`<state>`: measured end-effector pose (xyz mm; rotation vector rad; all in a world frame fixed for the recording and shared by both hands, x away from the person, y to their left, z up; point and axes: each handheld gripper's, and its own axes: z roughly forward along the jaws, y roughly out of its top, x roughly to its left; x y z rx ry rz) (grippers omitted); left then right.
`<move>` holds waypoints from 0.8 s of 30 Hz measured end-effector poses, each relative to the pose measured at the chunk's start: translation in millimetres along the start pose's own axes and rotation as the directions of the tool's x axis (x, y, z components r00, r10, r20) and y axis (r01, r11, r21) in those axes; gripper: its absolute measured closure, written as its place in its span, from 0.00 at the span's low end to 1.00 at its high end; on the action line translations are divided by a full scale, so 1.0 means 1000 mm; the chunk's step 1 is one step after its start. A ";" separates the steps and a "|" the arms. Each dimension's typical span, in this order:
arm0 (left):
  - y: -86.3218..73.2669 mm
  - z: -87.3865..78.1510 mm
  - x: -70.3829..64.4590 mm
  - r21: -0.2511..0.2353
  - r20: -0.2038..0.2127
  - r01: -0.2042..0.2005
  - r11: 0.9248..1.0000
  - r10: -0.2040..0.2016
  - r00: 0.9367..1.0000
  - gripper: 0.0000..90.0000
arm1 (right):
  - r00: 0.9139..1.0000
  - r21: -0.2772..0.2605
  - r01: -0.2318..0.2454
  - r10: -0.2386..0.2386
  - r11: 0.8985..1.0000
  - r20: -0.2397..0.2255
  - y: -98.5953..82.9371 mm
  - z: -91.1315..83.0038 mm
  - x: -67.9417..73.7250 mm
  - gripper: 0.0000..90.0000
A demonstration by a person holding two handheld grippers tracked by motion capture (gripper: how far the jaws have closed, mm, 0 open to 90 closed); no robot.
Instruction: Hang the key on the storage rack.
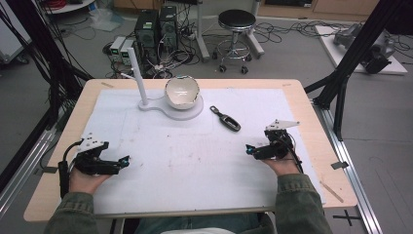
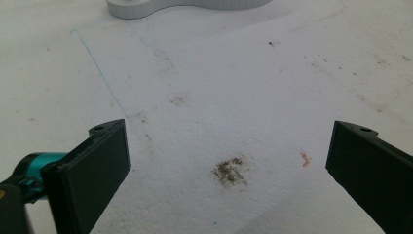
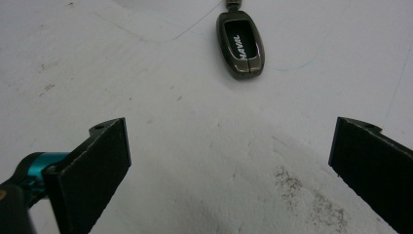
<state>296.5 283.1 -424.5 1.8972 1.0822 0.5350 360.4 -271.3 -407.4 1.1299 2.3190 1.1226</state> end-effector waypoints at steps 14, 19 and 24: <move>0.000 0.001 0.000 -0.001 -0.004 0.014 1.000 -0.014 1.000 0.03 | 1.000 0.069 0.017 -0.016 0.998 -0.021 0.033 0.023 -0.007 0.01; 0.000 0.001 0.000 -0.002 0.000 0.014 1.000 -0.014 1.000 0.03 | 0.999 0.085 0.029 -0.027 0.996 -0.021 0.051 0.030 -0.009 0.01; 0.000 0.001 0.000 -0.002 0.003 0.015 1.000 -0.015 1.000 0.03 | 0.999 0.094 0.029 -0.027 0.995 -0.022 0.071 0.040 -0.014 0.01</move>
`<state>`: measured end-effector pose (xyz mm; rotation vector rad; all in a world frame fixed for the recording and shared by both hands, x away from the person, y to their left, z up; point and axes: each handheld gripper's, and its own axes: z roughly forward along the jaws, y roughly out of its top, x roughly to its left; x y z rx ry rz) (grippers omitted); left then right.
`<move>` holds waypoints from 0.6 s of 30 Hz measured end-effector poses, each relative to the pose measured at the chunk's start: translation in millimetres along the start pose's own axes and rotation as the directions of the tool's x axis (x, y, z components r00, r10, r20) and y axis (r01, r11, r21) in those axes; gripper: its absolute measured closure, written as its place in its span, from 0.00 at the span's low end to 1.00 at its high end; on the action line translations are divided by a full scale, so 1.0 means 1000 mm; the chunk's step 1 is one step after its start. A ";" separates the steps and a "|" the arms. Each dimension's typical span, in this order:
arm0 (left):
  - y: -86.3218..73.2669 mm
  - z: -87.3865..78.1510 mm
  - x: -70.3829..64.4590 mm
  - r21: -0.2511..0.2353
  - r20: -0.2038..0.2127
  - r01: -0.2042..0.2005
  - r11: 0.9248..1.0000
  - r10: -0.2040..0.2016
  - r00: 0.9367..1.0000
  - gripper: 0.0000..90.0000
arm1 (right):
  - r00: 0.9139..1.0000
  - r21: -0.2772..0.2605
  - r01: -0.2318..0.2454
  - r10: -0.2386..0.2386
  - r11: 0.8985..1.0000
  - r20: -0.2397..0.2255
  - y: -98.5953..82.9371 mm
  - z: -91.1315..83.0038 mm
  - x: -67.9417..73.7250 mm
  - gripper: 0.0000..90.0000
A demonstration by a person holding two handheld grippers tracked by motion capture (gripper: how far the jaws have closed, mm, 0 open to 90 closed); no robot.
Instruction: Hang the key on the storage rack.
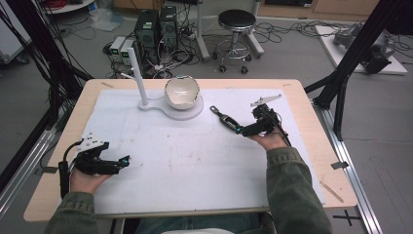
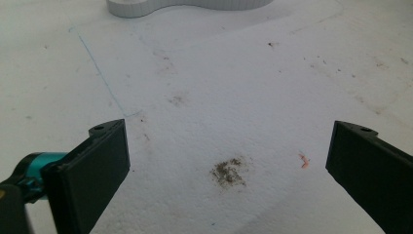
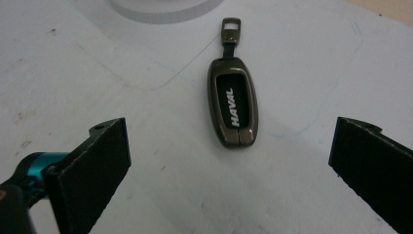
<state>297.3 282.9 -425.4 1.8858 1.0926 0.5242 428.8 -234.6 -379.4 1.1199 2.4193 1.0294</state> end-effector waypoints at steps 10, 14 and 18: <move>0.000 0.001 0.002 -0.002 0.015 0.006 1.000 -0.006 1.000 0.03 | 0.999 0.056 0.028 -0.029 0.998 0.018 0.032 0.021 -0.008 0.01; 0.000 0.001 0.002 -0.007 0.024 0.014 1.000 -0.014 1.000 0.03 | 0.999 0.081 0.039 -0.041 0.996 0.019 0.043 0.027 -0.009 0.01; 0.000 0.001 0.004 -0.008 0.026 0.013 1.000 -0.013 1.000 0.03 | 0.999 0.103 0.039 -0.040 0.994 0.008 0.054 0.034 -0.009 0.01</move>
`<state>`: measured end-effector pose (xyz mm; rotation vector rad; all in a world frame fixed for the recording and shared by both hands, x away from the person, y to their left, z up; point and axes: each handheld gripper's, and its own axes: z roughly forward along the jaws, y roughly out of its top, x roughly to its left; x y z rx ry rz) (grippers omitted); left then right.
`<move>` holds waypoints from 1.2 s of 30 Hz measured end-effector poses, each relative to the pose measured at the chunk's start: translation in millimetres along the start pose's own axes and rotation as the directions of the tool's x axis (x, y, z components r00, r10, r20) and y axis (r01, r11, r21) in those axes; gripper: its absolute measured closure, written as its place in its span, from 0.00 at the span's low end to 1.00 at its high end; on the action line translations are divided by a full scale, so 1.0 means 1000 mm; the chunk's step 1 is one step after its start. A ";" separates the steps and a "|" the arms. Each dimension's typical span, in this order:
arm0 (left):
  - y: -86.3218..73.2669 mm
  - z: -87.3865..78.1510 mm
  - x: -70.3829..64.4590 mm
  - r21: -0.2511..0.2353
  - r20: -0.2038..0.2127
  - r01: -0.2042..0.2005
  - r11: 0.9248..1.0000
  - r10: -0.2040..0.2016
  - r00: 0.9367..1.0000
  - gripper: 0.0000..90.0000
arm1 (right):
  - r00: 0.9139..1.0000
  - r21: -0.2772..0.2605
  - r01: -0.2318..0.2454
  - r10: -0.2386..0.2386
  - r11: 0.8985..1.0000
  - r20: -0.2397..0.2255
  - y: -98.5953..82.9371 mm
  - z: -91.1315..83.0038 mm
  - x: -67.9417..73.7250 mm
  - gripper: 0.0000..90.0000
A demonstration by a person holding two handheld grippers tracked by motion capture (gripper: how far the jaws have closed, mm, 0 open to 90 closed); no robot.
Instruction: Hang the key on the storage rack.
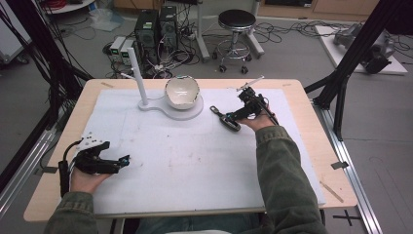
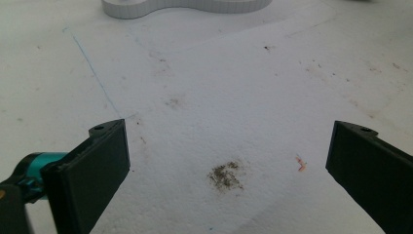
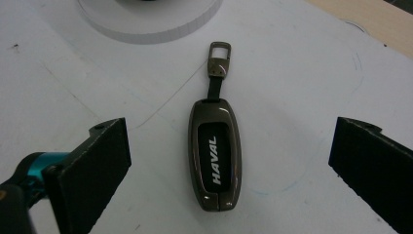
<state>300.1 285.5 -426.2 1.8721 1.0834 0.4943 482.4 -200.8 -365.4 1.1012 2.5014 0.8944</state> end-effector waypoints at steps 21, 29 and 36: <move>0.001 0.002 0.000 -0.006 0.020 -0.004 1.000 0.004 1.000 0.03 | 1.000 0.189 0.014 -0.013 0.982 -0.009 0.038 0.049 -0.008 0.01; 0.003 0.004 -0.004 -0.014 0.043 -0.004 1.000 0.005 0.999 0.03 | 0.999 0.256 0.031 -0.034 0.966 0.007 0.049 0.068 -0.003 0.01; 0.004 0.004 -0.004 -0.016 0.055 0.000 1.000 0.001 0.998 0.03 | 0.999 0.291 0.029 -0.033 0.956 0.009 0.055 0.089 -0.003 0.01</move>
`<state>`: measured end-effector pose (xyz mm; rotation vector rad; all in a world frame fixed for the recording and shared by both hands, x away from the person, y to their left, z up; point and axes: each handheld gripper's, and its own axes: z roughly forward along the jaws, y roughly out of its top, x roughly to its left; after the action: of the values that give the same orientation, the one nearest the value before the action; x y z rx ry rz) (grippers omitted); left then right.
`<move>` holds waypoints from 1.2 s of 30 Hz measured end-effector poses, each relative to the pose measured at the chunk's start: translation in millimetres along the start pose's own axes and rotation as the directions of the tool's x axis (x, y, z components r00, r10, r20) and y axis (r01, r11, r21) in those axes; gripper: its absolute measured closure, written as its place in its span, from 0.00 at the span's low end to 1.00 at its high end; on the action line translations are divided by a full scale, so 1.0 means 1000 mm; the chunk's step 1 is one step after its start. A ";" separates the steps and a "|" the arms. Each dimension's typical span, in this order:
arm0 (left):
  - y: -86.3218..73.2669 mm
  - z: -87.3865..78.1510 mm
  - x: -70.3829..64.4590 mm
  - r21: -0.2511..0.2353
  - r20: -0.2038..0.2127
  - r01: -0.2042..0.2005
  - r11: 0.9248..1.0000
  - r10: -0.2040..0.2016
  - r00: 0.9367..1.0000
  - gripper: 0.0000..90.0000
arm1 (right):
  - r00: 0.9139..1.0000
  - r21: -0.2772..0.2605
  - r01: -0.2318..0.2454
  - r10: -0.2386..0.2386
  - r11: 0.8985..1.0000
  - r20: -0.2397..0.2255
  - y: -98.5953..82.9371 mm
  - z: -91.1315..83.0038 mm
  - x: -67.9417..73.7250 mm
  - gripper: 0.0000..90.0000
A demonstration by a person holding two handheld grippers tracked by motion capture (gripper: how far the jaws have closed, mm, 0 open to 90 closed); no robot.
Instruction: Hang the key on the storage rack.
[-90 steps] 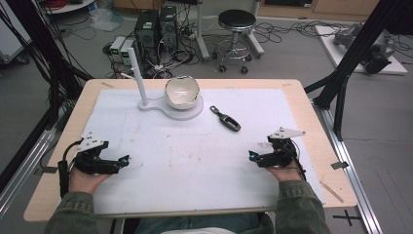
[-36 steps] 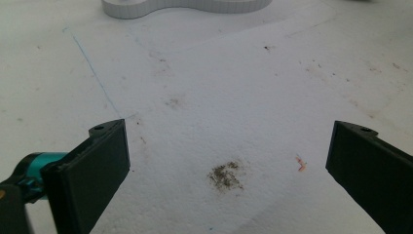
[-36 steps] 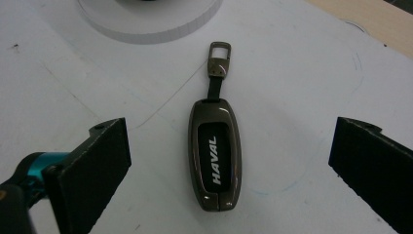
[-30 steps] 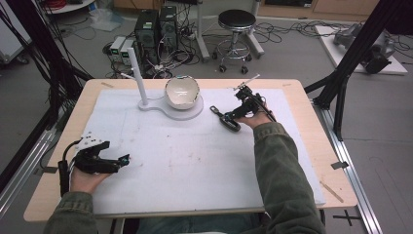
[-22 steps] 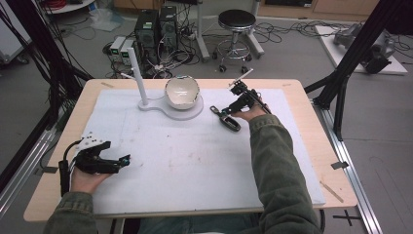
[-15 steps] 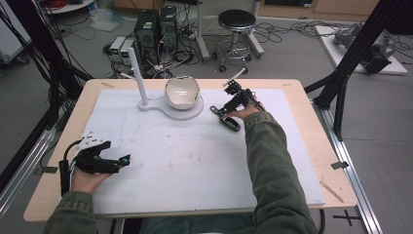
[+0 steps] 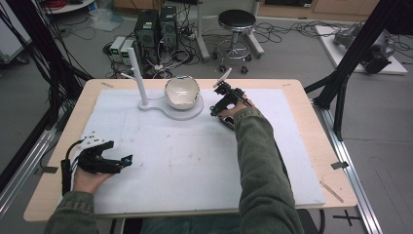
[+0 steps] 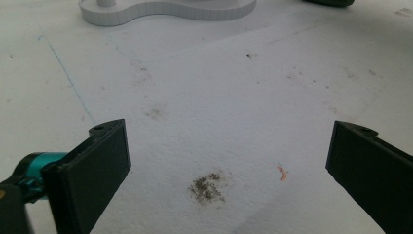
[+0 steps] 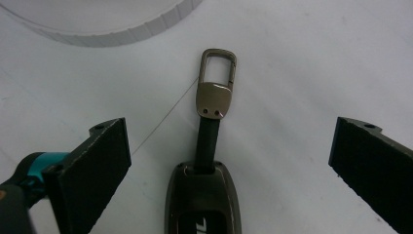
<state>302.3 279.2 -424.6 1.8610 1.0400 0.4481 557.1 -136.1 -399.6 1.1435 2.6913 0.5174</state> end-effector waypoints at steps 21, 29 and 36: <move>0.000 0.001 0.001 0.003 0.001 0.012 1.000 -0.012 1.000 0.03 | 0.999 0.101 0.007 -0.003 0.995 -0.040 0.003 0.015 0.005 0.84; 0.000 0.002 0.001 0.008 -0.002 0.007 1.000 -0.007 1.000 0.03 | 0.998 0.097 -0.021 0.026 0.995 -0.052 0.002 0.014 0.004 0.91; 0.000 0.002 0.001 0.008 -0.003 0.011 1.000 -0.011 1.000 0.03 | 0.994 0.105 -0.030 0.041 0.994 -0.101 -0.001 0.010 -0.002 0.91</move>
<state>304.3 279.5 -425.8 1.8620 1.0545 0.4405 560.7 -135.3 -408.8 1.2252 2.8205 0.4595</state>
